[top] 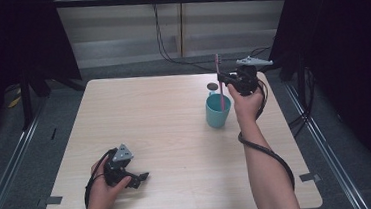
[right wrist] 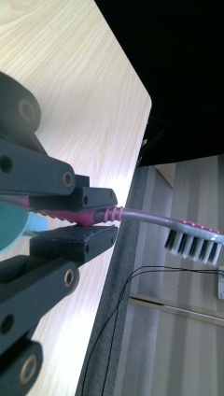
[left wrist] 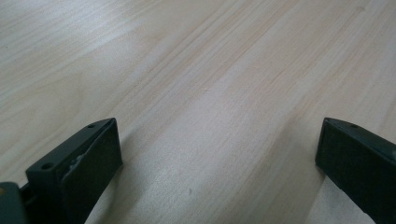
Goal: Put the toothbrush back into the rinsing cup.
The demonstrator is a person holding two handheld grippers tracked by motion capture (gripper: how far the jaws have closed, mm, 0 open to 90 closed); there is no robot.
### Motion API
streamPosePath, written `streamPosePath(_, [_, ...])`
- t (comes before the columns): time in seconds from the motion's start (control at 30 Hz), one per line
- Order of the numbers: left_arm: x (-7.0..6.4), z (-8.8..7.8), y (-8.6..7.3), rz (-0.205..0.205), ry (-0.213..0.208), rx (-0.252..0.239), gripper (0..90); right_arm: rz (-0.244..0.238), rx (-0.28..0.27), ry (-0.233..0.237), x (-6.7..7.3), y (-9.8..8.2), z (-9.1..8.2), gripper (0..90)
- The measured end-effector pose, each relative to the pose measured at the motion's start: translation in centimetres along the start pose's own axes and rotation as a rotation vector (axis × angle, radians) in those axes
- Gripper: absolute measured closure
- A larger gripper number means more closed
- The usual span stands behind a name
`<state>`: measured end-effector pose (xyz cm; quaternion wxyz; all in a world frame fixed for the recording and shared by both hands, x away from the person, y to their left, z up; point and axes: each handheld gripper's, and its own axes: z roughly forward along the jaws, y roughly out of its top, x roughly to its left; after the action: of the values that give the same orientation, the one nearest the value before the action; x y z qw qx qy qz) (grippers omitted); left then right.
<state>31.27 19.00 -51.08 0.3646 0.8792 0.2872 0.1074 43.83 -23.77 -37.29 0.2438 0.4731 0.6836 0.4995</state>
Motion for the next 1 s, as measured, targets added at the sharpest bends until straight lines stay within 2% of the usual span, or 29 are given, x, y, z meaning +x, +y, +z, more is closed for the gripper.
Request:
streamPosePath(0.6, [0.00, 0.00, 0.00, 0.000, 0.000, 0.000, 0.0, -0.006, 0.018, -0.014, -0.31, -0.90, 0.90, 80.7])
streamPosePath(0.67, [0.00, 0.00, 0.00, 0.000, 0.000, 0.000, 0.0, 0.009, 0.008, -0.005, -0.45, -0.79, 0.83, 80.7])
streamPosePath(1.0, [0.00, 0.00, 0.00, -0.001, 0.000, 0.000, 0.0, -0.013, 0.002, -0.014, -0.44, 0.09, 0.93, 80.7])
